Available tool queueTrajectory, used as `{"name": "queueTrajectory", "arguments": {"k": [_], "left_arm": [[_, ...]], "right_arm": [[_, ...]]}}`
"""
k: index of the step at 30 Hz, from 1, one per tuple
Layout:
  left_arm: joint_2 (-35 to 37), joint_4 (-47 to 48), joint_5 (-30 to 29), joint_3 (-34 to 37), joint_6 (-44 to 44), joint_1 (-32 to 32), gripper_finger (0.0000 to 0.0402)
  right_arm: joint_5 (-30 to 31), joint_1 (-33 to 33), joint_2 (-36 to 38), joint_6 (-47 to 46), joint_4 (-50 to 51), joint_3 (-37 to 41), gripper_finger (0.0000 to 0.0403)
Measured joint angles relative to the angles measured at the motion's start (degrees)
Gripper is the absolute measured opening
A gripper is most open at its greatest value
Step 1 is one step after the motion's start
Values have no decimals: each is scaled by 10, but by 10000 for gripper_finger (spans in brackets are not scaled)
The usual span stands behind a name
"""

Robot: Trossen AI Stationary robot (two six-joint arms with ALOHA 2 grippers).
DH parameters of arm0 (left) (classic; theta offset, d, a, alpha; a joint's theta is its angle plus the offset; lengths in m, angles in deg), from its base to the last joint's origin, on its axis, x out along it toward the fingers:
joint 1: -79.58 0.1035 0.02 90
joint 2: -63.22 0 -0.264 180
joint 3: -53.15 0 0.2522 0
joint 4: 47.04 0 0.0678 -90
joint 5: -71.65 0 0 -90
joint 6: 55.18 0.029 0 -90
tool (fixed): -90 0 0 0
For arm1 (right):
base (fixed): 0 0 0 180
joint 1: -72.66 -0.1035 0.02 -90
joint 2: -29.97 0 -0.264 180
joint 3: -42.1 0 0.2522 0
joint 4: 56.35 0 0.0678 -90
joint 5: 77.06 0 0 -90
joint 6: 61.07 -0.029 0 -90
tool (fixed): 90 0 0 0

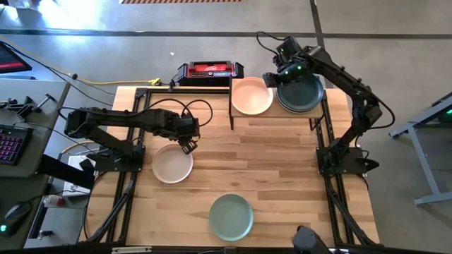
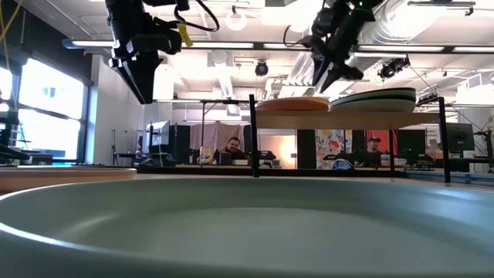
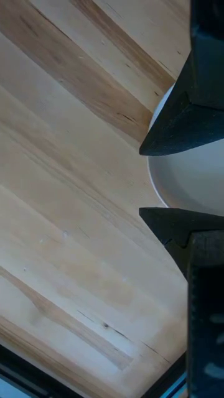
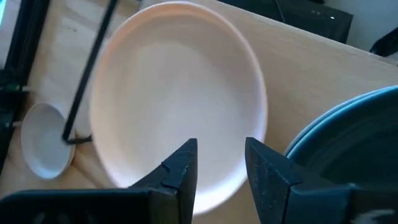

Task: Place and stack plates onto a shelf
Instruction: Stack the light pink plate on top of the light orange plate on the shelf

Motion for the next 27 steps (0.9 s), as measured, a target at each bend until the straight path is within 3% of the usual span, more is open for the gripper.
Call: {"name": "queueTrajectory", "arguments": {"k": [5, 13, 20, 27], "left_arm": [[0, 0, 0, 0, 0, 0, 135], [0, 0, 0, 0, 0, 0, 135], [0, 0, 0, 0, 0, 0, 135], [0, 0, 0, 0, 0, 0, 135]], "right_arm": [[-6, -42, 2, 40, 75, -39, 112], [-5, -171, 3, 64, 137, -33, 112], [4, -305, 2, 14, 136, -33, 112], [84, -431, 2, -99, 117, -33, 112]]}}
